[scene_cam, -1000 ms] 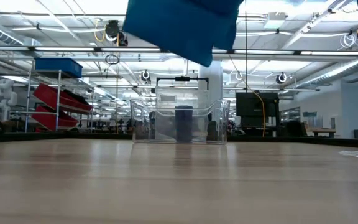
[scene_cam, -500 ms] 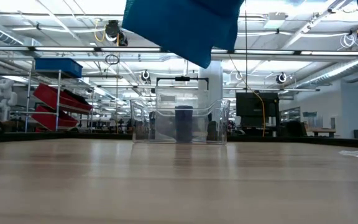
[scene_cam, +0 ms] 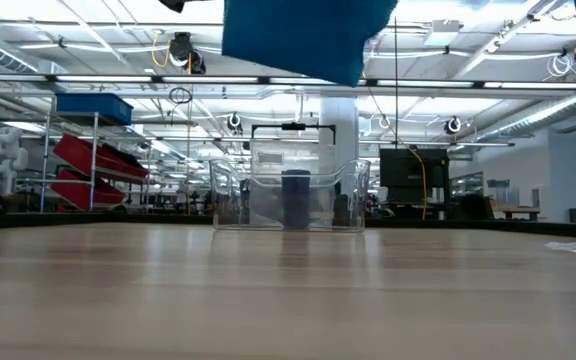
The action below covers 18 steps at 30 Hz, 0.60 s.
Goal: Roll bandage
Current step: Roll the blue bandage
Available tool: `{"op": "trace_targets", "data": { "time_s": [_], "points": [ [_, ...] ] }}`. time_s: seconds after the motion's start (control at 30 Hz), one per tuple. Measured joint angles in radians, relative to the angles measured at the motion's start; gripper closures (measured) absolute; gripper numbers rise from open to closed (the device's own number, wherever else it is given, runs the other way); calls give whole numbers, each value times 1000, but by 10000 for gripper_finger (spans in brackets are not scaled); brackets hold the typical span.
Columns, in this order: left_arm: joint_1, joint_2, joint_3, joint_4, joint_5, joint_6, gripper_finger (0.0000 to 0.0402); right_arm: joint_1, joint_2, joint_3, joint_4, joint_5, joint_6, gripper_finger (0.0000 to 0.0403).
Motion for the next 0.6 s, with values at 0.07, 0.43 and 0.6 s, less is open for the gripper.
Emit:
{"op": "trace_targets", "data": {
  "time_s": [0.07, 0.43, 0.6],
  "points": [
    [3, 0, 0, 2, -4, 0, 402, 15, 0, 0, -3, -58, 44, 402],
    [-9, 0, 0, 44, -68, 1, 402, 11, 0, 0, -164, -318, 404, 403],
    [-10, 0, 0, 48, -102, 9, 402, -3, 3, 0, -268, -446, 573, 400]
  ]
}}
